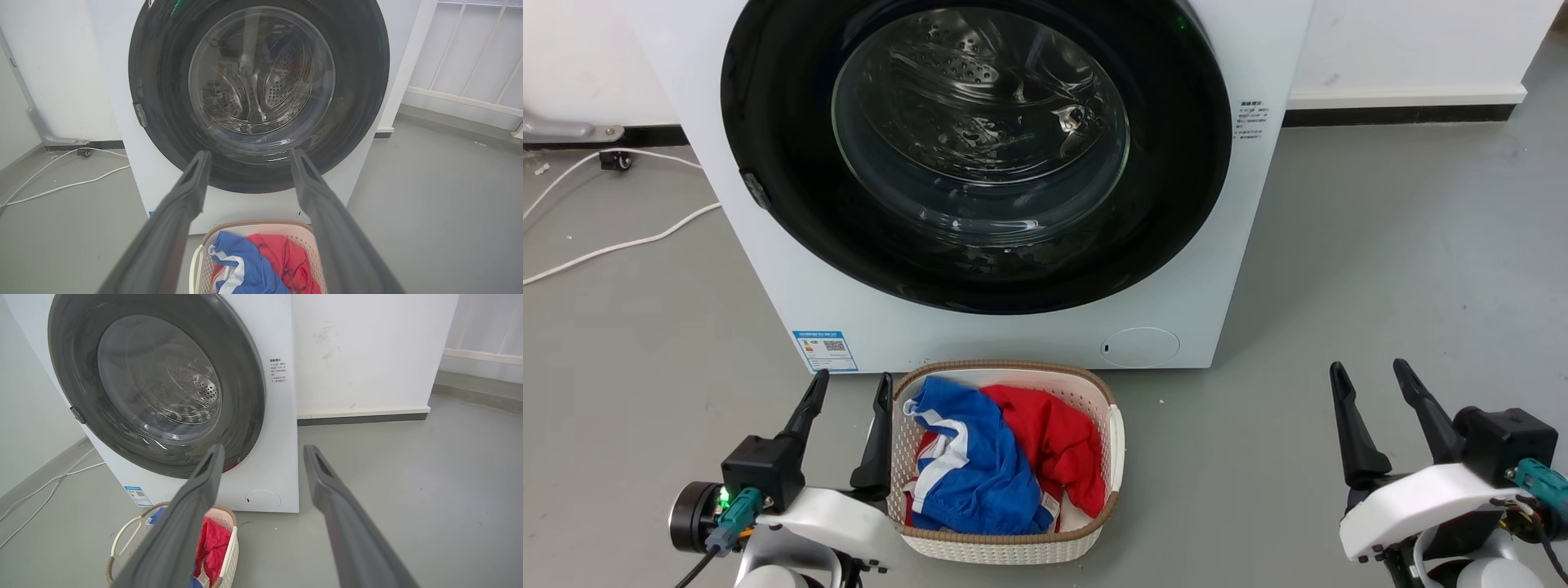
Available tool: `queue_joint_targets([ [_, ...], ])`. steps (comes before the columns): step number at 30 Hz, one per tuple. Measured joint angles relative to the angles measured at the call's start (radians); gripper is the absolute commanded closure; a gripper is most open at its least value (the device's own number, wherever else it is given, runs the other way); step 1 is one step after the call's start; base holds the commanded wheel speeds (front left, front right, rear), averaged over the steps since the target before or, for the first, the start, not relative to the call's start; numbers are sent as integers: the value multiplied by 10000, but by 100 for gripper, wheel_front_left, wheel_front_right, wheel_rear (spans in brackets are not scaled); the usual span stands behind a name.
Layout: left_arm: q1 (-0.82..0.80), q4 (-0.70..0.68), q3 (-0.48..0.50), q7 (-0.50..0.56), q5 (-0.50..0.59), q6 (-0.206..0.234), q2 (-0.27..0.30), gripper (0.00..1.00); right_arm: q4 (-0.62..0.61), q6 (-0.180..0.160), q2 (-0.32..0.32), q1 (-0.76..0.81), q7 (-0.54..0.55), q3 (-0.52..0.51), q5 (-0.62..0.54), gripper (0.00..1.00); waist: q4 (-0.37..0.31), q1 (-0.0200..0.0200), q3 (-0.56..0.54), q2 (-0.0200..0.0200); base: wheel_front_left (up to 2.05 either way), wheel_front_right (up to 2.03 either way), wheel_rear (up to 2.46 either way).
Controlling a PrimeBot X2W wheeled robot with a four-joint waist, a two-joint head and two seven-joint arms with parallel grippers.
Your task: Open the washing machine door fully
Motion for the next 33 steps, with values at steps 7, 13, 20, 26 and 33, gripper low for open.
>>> queue_joint_targets([
  [7,-38,58,-17,-161,268,-13,-23,0,-67,0,21,1,-25,23,-566,0,0,0,22,0,0,0,0],
  [13,-49,130,-38,-263,537,-94,-38,0,-82,0,35,1,-50,25,-957,0,2,0,22,0,0,0,0],
  [20,-79,267,-23,-393,794,-115,-77,0,-109,2,46,4,-176,-4,-1218,0,3,0,22,0,0,0,0],
  [26,-135,389,-25,-499,1080,-142,-75,0,-109,13,50,26,-336,-42,-1298,0,20,0,17,0,0,0,0],
  [33,-162,568,10,-558,1120,-140,-128,0,-52,13,52,28,-399,-58,-1448,0,42,0,-8,0,0,0,0],
])
